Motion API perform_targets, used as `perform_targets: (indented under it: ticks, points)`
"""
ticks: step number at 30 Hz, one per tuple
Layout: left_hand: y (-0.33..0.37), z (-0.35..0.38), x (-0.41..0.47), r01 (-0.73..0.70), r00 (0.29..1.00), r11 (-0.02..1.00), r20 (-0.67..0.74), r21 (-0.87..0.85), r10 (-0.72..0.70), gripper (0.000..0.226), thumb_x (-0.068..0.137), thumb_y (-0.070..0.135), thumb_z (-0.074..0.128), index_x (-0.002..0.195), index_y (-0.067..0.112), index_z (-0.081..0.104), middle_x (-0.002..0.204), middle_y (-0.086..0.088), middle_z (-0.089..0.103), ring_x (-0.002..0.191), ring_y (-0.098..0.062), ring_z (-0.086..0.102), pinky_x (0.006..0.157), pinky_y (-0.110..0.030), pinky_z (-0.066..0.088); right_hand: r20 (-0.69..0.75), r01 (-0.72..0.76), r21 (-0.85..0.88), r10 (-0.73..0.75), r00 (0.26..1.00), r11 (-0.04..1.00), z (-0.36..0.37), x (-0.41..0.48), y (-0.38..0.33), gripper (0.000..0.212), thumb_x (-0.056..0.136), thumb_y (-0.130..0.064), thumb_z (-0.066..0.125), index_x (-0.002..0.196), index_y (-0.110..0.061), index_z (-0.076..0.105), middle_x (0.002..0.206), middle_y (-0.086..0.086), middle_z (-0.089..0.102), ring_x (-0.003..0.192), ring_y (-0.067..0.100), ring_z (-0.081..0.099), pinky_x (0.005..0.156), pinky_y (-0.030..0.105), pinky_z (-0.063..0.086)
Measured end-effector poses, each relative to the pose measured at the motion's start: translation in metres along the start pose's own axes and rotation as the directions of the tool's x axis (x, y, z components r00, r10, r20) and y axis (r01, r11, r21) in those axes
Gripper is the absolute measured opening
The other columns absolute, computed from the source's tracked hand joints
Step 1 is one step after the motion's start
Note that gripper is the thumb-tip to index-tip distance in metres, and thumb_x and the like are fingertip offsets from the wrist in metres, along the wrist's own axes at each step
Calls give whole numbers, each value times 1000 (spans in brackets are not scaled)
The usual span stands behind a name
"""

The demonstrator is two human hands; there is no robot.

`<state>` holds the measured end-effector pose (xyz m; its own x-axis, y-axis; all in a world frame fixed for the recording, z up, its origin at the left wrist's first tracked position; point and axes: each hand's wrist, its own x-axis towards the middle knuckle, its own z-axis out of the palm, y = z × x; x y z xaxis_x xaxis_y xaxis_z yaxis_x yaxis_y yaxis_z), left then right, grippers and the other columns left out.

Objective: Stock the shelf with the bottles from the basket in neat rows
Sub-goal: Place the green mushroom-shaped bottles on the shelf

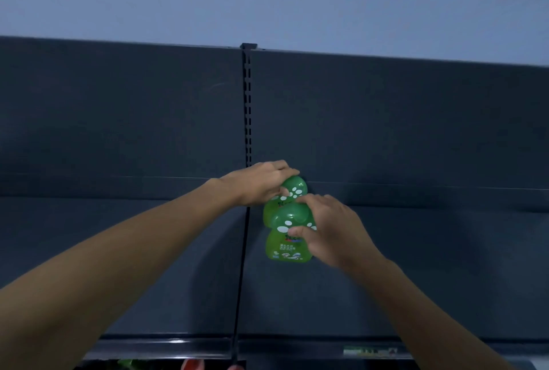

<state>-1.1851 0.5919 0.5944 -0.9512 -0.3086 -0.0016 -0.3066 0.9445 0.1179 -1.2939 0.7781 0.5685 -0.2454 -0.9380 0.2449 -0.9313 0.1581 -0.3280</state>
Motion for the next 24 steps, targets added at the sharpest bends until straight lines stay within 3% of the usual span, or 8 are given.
perform_targets:
  ticks: [17,24]
  points:
    - [-25,21,15,-17,1000,997,-25,-71,15,55,101,31,60,153,23,43,145,0,50,130,-23,51,107,-39,43,45,-13,106,9,999,994,26,25,1,54,88,-41,70,136,-21,54,124,-9,54,112,16,53,91,30,41]
    - [-22,19,11,-21,999,990,-41,-141,15,56,101,31,61,153,22,43,146,-1,53,134,-22,48,111,-31,37,26,-6,97,3,1000,995,28,22,-1,57,88,-43,70,138,-21,53,126,-7,55,115,16,53,92,31,42]
